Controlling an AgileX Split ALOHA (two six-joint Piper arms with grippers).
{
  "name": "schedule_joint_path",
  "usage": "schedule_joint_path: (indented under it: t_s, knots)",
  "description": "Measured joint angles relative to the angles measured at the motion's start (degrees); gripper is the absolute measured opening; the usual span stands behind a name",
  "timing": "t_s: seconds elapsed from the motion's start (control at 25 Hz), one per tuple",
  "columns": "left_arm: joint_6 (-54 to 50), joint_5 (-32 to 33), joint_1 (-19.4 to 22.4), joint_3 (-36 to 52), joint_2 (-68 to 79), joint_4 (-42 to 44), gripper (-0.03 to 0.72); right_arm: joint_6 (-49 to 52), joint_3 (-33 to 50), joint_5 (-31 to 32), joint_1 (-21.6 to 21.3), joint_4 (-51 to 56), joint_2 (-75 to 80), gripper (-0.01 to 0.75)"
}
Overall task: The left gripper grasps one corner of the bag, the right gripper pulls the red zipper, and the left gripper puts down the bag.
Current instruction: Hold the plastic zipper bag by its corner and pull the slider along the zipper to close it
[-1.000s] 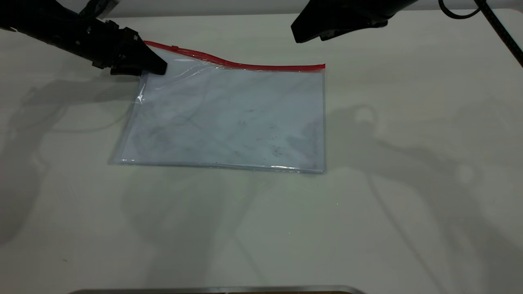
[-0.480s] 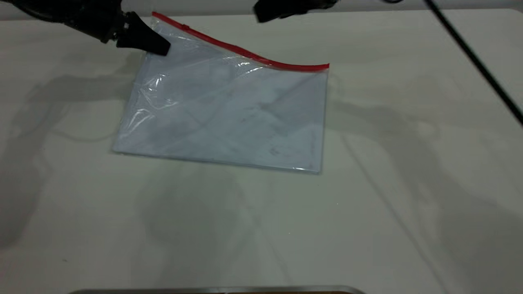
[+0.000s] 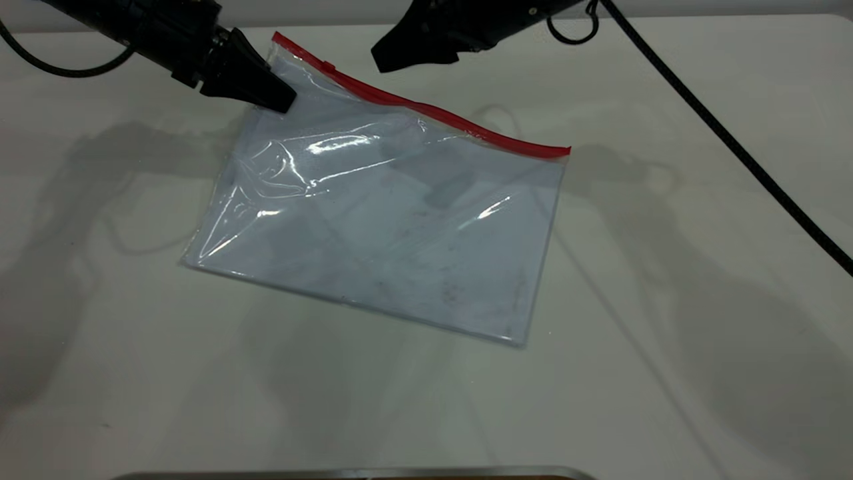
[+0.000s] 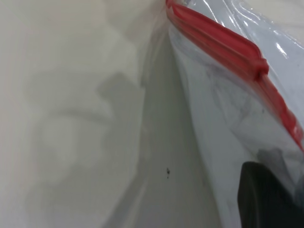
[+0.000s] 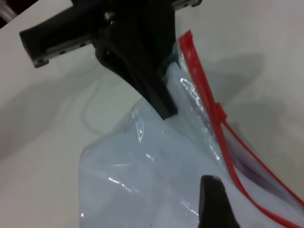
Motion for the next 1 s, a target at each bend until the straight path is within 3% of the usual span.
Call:
schedule_joint_path:
  t_s: [0.48,1.0]
  knots:
    - [4.4,0.0,-6.3,0.0,-0.2,0.3,0.054,-2.1,-0.1,-0.4,0.9,4.1,2.4,0.483]
    - [4.4,0.0,-6.5,0.0,-0.2,0.0,0.054,-2.0,-0.1,1.1,0.9,2.6,2.9,0.402]
